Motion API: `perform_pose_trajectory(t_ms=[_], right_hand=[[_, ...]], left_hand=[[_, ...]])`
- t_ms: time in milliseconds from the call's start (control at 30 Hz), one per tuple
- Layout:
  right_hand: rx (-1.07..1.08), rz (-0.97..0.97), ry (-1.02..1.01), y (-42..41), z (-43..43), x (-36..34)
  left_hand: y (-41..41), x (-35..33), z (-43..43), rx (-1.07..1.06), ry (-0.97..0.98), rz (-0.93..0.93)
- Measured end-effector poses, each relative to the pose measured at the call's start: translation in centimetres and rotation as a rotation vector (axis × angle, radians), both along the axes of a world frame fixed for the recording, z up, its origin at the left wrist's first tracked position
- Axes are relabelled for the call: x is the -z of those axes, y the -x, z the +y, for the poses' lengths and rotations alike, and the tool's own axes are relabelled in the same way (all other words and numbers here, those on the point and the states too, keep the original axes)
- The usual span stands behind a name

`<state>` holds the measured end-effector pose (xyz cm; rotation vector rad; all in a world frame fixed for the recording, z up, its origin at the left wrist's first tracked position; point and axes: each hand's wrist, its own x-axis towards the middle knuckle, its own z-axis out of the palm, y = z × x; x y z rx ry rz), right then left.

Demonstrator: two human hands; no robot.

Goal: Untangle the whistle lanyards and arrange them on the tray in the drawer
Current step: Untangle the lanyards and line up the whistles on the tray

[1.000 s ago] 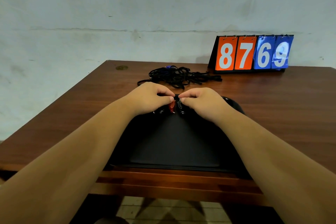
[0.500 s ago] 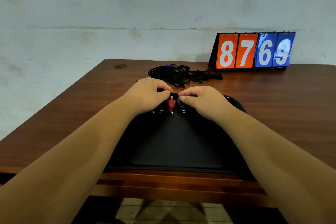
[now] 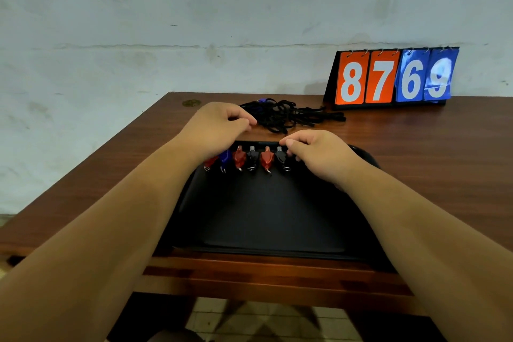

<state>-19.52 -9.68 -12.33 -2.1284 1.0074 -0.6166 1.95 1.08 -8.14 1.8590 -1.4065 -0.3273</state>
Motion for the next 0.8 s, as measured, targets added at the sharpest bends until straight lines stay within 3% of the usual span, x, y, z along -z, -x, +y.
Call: perform_pose_trajectory(t_ms=[467,800], right_hand=[[-0.001,0.044,-0.008,0.0,0.2,-0.4],[0.020,0.088,-0.002,-0.1,0.1,-0.5]], left_hand=[[-3.6,1.0,4.2,-0.115,-0.014,-0.016],[-3.6,2.0,5.1,-0.057,-0.113,0.012]])
